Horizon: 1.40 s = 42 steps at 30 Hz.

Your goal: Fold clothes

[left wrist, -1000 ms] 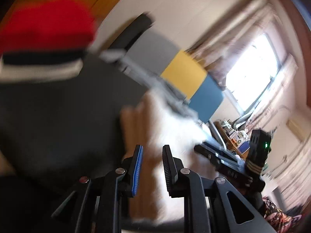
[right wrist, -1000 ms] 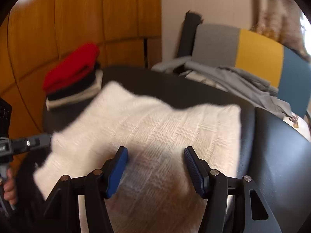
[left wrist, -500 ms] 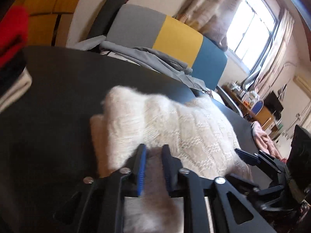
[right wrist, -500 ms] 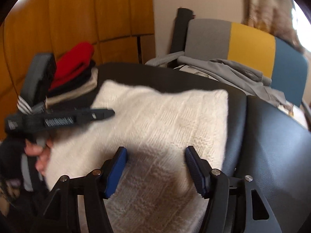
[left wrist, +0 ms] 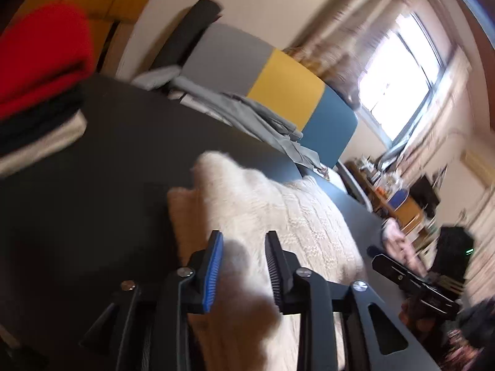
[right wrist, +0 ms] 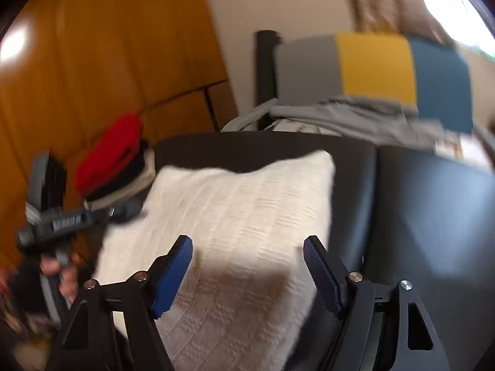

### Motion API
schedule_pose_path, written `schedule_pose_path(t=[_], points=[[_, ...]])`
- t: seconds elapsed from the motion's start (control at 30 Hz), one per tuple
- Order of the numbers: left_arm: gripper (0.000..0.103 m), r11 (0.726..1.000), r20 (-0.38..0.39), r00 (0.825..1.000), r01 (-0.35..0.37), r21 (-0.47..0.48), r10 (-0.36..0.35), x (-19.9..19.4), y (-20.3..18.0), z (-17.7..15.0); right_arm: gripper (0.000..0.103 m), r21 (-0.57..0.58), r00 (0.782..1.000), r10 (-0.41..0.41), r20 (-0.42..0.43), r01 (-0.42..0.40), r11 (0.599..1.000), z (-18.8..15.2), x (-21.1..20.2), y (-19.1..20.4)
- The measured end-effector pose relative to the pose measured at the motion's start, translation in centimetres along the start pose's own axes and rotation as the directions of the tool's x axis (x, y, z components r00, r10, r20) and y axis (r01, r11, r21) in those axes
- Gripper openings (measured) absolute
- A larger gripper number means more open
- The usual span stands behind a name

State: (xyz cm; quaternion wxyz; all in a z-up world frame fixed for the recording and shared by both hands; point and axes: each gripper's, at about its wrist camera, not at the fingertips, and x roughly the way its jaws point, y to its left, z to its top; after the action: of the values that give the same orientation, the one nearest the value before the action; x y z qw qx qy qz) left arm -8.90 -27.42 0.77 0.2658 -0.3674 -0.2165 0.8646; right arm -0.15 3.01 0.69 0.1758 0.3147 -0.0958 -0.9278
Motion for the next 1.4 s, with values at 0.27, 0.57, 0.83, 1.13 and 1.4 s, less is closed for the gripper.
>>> schedule_pose_path(t=[0.27,0.57,0.83,1.13,1.4], points=[[0.049,0.989,-0.115,0.991,0.049,-0.140,-0.065,1.8,2.5,-0.8,0.082,0.343,0.977,0.186,-0.102,-0.141,0.929,-1.7,2.2,-4.7],[0.053,0.907,-0.106,0.965,0.182,-0.379,-0.238,3.0,5.9,-1.4,0.082,0.511,0.932,0.351,-0.086,-0.261,0.819,-3.6,4.3,-6.3],[0.069,0.981,-0.167,0.985,-0.001,-0.192,-0.032,3.9,4.2,-0.5,0.083,0.486,0.919,0.387,-0.080,-0.302,0.820,-3.8,5.3,-5.6],[0.073,0.992,-0.172,0.985,0.013,-0.126,-0.034,4.7,3.7,-0.3,0.083,0.401,0.928,0.363,-0.086,-0.301,0.865,-3.9,5.8,-4.1],[0.048,0.983,-0.215,0.968,0.094,-0.159,-0.128,5.9,2.4,-0.9,0.051,0.396,0.946,0.302,-0.118,-0.234,0.888,-3.8,5.4,-4.6]])
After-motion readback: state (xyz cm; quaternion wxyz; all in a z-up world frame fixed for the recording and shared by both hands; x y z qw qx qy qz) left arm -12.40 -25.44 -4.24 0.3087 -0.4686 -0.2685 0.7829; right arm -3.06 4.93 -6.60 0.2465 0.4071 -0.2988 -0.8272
